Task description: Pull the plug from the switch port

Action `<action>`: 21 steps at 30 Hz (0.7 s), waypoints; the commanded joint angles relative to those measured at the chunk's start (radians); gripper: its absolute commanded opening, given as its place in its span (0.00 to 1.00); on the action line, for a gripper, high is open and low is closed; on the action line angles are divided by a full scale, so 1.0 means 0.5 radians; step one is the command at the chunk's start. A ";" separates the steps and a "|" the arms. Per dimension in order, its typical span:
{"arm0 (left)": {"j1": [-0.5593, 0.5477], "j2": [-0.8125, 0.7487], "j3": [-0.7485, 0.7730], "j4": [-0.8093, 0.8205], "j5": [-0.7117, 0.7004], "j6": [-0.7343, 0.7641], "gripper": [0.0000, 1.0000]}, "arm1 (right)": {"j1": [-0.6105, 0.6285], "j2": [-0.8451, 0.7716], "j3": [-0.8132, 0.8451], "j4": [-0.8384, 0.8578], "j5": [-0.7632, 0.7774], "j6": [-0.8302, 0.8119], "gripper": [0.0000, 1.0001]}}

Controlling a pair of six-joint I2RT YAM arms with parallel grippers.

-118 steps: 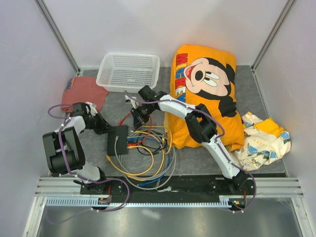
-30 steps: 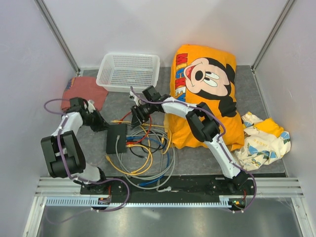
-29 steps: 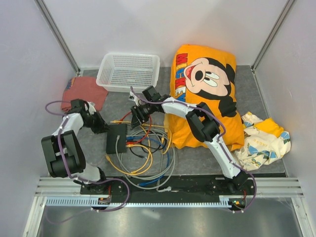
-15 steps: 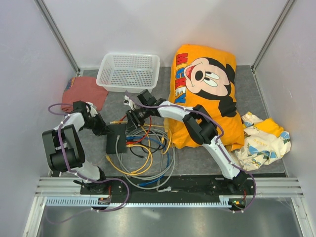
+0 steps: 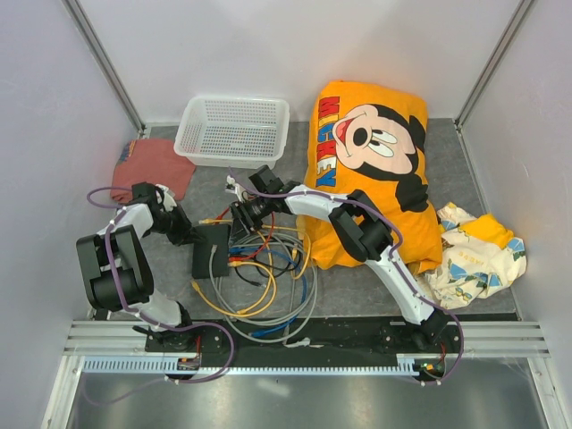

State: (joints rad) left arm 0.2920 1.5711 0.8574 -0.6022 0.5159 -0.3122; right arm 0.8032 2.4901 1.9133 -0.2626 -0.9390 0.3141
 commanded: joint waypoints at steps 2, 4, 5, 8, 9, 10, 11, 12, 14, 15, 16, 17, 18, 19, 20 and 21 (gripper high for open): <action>-0.001 0.021 0.016 0.060 -0.084 0.017 0.02 | 0.017 0.064 0.018 0.010 -0.039 0.013 0.48; -0.001 0.024 0.016 0.063 -0.081 0.017 0.02 | 0.026 0.082 0.036 0.013 -0.061 0.013 0.44; -0.004 0.024 0.016 0.063 -0.081 0.017 0.02 | 0.029 0.082 0.042 0.016 -0.085 0.013 0.43; -0.001 0.018 0.009 0.063 -0.081 0.020 0.02 | 0.035 0.100 0.054 0.022 -0.104 0.022 0.43; -0.001 0.018 0.006 0.063 -0.084 0.020 0.02 | 0.038 0.106 0.057 0.022 -0.104 0.022 0.42; -0.001 0.015 0.003 0.063 -0.084 0.020 0.02 | 0.038 0.113 0.060 0.025 -0.101 0.022 0.42; -0.004 0.012 0.003 0.066 -0.084 0.020 0.02 | 0.041 0.113 0.061 0.025 -0.101 0.022 0.41; -0.001 0.012 0.000 0.066 -0.084 0.020 0.02 | 0.041 0.116 0.061 0.022 -0.098 0.025 0.41; -0.001 0.006 0.000 0.066 -0.084 0.020 0.02 | 0.044 0.119 0.061 0.025 -0.101 0.028 0.41; -0.001 0.002 -0.003 0.066 -0.084 0.020 0.02 | 0.044 0.119 0.064 0.025 -0.104 0.025 0.41; -0.004 0.002 -0.003 0.066 -0.081 0.020 0.02 | 0.044 0.122 0.067 0.025 -0.104 0.025 0.40; -0.001 0.002 -0.003 0.066 -0.084 0.020 0.02 | 0.047 0.122 0.067 0.022 -0.101 0.025 0.40; -0.004 -0.004 -0.006 0.069 -0.084 0.020 0.01 | 0.050 0.122 0.067 0.025 -0.098 0.022 0.40; -0.001 -0.004 -0.006 0.069 -0.084 0.020 0.02 | 0.050 0.122 0.067 0.025 -0.098 0.022 0.39; -0.001 -0.004 -0.006 0.066 -0.084 0.020 0.02 | 0.050 0.122 0.067 0.028 -0.098 0.022 0.39; -0.001 -0.007 -0.006 0.069 -0.084 0.020 0.02 | 0.050 0.119 0.064 0.025 -0.098 0.022 0.39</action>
State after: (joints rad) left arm 0.2920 1.5711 0.8574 -0.5953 0.5156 -0.3122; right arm 0.8089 2.5206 1.9270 -0.2310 -0.9535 0.3229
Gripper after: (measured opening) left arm 0.022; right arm 0.396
